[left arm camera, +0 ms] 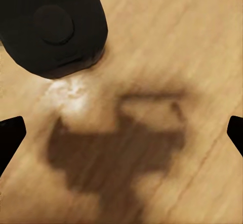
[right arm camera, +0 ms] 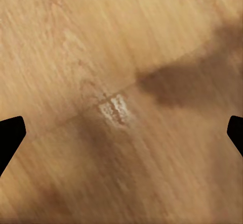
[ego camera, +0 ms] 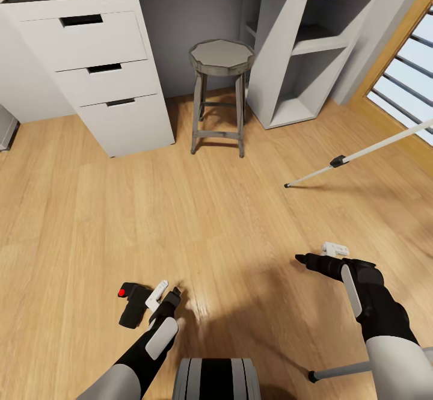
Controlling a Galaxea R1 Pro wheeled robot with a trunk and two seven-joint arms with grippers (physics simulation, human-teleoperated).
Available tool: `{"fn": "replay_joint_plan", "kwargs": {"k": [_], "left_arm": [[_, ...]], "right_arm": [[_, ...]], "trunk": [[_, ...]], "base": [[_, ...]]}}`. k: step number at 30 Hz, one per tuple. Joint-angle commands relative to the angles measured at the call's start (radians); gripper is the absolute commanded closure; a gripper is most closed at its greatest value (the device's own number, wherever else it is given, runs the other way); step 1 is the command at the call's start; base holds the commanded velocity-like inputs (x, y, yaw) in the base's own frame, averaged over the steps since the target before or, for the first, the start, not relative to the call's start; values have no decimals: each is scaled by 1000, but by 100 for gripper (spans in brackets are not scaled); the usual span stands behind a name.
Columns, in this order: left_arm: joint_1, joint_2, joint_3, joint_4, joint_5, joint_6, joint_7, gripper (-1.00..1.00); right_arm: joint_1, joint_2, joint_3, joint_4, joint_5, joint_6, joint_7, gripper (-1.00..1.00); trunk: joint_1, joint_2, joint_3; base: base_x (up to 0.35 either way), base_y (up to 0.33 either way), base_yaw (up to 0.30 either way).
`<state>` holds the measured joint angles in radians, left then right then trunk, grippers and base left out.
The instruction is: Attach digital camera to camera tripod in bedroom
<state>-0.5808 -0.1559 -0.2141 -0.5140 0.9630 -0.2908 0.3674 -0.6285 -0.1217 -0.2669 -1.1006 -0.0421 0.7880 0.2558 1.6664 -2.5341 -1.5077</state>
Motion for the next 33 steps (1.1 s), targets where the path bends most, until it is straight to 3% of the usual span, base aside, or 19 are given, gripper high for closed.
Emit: {"fn": "replay_joint_plan", "kwargs": {"k": [1,9,18,33], "left_arm": [[-1,1,-8,0,11,-8,6,-100],[-1,1,-7,-5,12,-13,5,-100],[-1,7,-7,-8,15,-73,5,-100],[-2,29,-7,-10,21,-82,5,-100]], "right_arm": [[0,0,-2,-1,-4,5,2,-100],[0,2,-1,-1,-3,5,2,-100],[0,6,0,1,-3,5,1,-100],[0,8,0,1,-2,4,2,-100]], "trunk": [[0,0,-1],[0,0,-1],[0,0,-1],[0,0,-1]], "base": [[0,0,0],[0,0,0],[0,0,0],[0,0,0]]}}
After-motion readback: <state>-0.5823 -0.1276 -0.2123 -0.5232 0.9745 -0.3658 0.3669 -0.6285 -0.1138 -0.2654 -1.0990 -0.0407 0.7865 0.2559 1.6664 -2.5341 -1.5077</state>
